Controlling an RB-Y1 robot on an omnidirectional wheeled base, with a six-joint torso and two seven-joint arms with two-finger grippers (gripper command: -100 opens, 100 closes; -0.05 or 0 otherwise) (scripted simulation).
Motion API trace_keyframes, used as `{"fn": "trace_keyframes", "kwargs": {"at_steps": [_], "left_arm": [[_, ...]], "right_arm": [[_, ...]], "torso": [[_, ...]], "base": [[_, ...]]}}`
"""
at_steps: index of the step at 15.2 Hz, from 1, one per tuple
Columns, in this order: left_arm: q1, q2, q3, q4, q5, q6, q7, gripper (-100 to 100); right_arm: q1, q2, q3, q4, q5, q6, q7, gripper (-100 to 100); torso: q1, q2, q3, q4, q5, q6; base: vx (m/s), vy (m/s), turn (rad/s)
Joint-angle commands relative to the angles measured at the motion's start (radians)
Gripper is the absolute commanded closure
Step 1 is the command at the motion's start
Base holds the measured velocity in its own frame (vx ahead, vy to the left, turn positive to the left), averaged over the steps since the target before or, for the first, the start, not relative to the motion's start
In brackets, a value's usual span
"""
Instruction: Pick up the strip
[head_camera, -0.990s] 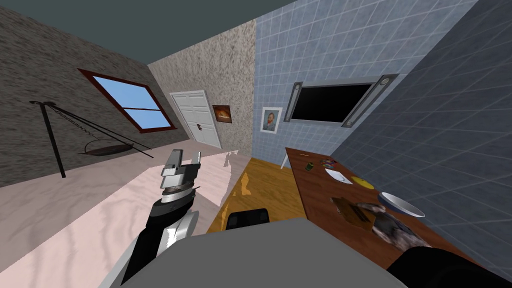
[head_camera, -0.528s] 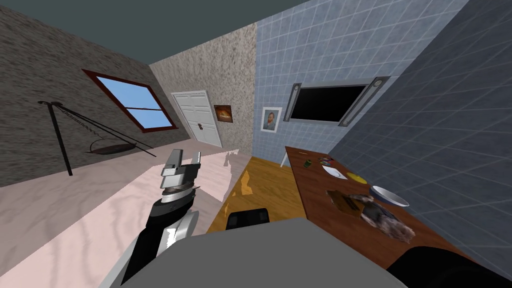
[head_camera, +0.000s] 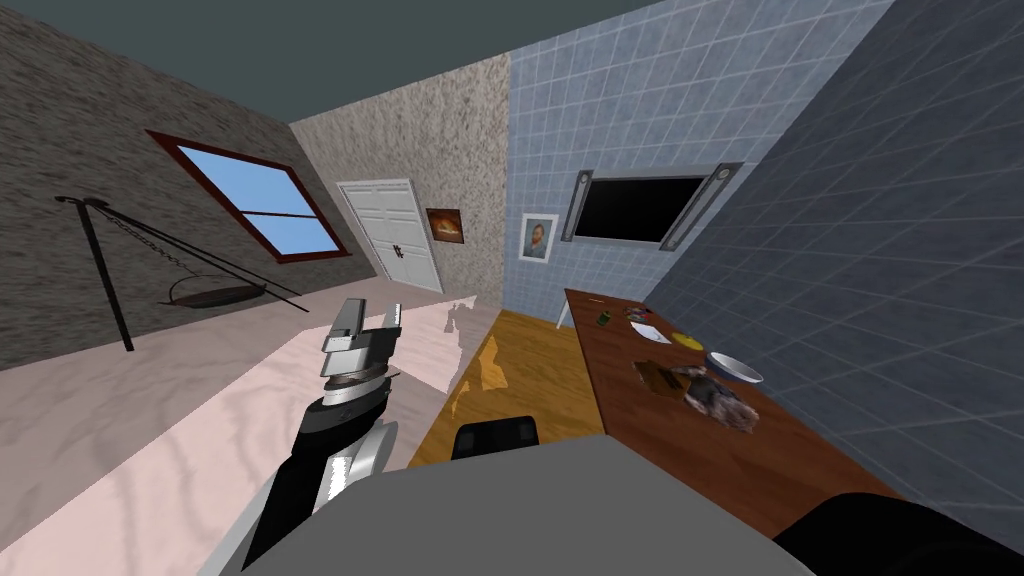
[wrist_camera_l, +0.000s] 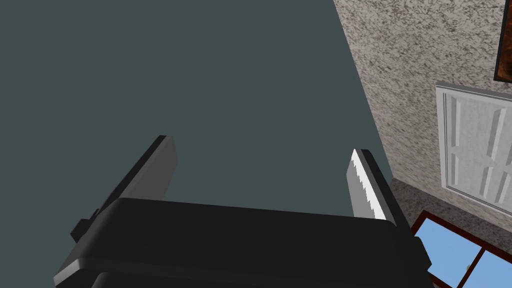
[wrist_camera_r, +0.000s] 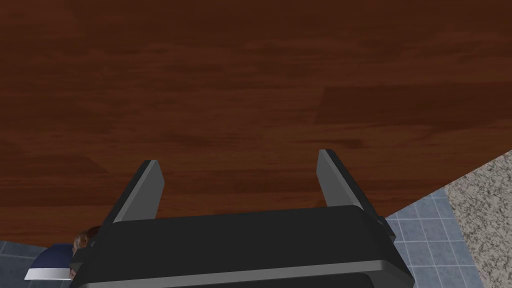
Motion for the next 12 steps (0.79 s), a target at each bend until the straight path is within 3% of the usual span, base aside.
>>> {"fn": "trace_keyframes", "kwargs": {"at_steps": [1,5,6,7,9,10,11,12], "left_arm": [[0.0,0.0,0.0,0.0,0.0,0.0,0.0,0],[0.0,0.0,0.0,0.0,0.0,0.0,0.0,0],[0.0,0.0,0.0,0.0,0.0,0.0,0.0,0],[0.0,0.0,0.0,0.0,0.0,0.0,0.0,0],[0.001,0.0,0.0,0.0,0.0,0.0,0.0,0],[0.001,0.0,0.0,0.0,0.0,0.0,0.0,0],[0.001,0.0,0.0,0.0,0.0,0.0,0.0,0],[0.001,0.0,0.0,0.0,0.0,0.0,0.0,0]], "right_arm": [[-0.023,0.002,-0.002,-0.028,0.003,-0.016,0.014,-100],[-0.052,-0.002,0.019,-0.053,0.015,-0.021,0.038,-100],[-0.035,-0.001,0.006,-0.049,0.008,-0.015,0.028,-100],[-0.065,0.026,0.012,-0.032,0.037,0.001,0.041,-100],[-0.084,0.043,0.014,-0.023,0.056,0.015,0.047,-100],[-0.06,0.024,0.009,-0.046,0.038,0.007,0.043,-100],[-0.084,0.043,0.014,-0.023,0.056,0.015,0.047,100],[-0.042,0.004,0.009,-0.044,0.014,-0.016,0.032,100]], "torso": [[0.0,0.0,0.0,0.0,0.0,0.0],[-0.003,-0.002,-0.001,0.0,-0.001,0.0],[-0.003,-0.002,-0.001,-0.001,-0.001,0.001],[-0.002,-0.004,-0.002,-0.001,0.0,0.0],[-0.002,-0.014,-0.008,-0.003,-0.001,0.0],[-0.003,-0.018,-0.01,-0.004,-0.001,0.0],[-0.002,-0.018,-0.01,-0.004,0.0,-0.001],[-0.002,-0.018,-0.01,-0.004,0.0,-0.001]], "base": [[-0.181,-0.032,-0.096],[-0.155,-0.053,-0.104],[-0.096,-0.032,-0.09],[0.019,-0.044,-0.119],[0.107,-0.059,-0.133],[0.071,-0.04,-0.031],[0.054,-0.036,0.002],[-0.012,0.018,0.157]]}}
